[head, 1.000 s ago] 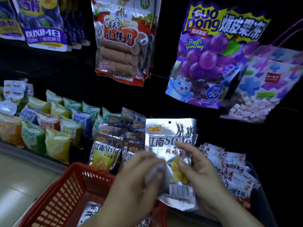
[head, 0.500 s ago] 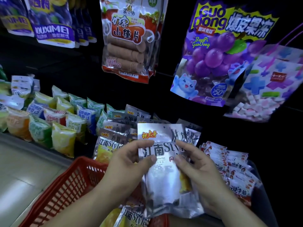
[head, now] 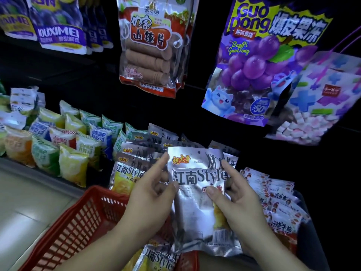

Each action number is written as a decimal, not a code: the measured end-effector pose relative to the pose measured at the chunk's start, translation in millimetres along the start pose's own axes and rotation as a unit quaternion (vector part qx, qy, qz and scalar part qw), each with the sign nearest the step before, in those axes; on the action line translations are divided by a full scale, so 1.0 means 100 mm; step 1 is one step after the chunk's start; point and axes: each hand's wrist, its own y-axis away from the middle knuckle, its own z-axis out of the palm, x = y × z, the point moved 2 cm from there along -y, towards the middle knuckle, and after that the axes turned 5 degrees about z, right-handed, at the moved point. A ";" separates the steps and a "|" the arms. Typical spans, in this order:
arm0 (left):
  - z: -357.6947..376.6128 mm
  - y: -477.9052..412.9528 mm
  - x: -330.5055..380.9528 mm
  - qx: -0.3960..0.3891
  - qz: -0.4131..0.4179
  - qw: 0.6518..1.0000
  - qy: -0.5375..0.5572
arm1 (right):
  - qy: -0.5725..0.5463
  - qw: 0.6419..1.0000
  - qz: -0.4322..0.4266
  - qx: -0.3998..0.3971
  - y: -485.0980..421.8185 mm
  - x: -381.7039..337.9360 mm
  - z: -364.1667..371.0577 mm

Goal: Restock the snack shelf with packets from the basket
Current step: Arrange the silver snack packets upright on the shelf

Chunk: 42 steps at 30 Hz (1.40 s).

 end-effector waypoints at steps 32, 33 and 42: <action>0.09 0.20 0.21 -0.103 -0.045 0.987 0.111 | 0.080 0.975 0.036 -0.203 -0.02 0.12 0.03; 0.10 0.21 0.18 -0.110 -0.042 0.988 0.100 | 0.127 0.977 0.022 -0.173 -0.02 0.10 0.05; 0.32 0.44 -0.13 -0.154 0.168 0.947 -0.227 | 0.040 0.995 -0.038 -0.083 0.10 -0.01 0.18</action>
